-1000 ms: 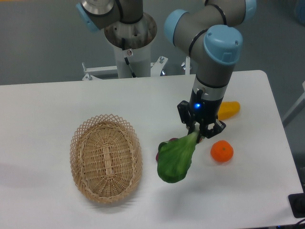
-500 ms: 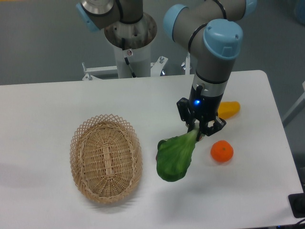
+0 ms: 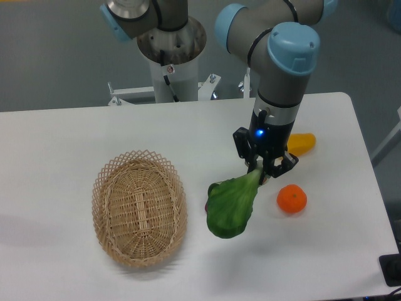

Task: Pick up the green vegetable from the table
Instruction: 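Hold the bok choy raised above the table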

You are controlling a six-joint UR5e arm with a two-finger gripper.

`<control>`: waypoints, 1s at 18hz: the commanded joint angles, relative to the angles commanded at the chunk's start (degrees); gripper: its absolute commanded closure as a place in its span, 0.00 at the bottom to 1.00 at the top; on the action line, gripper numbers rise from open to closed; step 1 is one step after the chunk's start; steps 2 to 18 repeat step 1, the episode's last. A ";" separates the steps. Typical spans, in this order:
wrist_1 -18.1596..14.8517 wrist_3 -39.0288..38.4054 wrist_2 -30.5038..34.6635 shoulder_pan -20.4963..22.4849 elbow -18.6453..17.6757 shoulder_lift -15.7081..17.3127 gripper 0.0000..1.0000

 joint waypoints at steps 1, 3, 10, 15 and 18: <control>0.00 0.00 0.00 0.00 0.00 0.00 0.70; 0.00 0.00 0.00 0.00 0.00 0.00 0.70; 0.00 0.00 0.00 0.00 0.00 0.00 0.70; 0.00 0.00 0.00 0.00 0.00 0.00 0.70; 0.00 0.00 0.00 0.00 0.00 0.00 0.70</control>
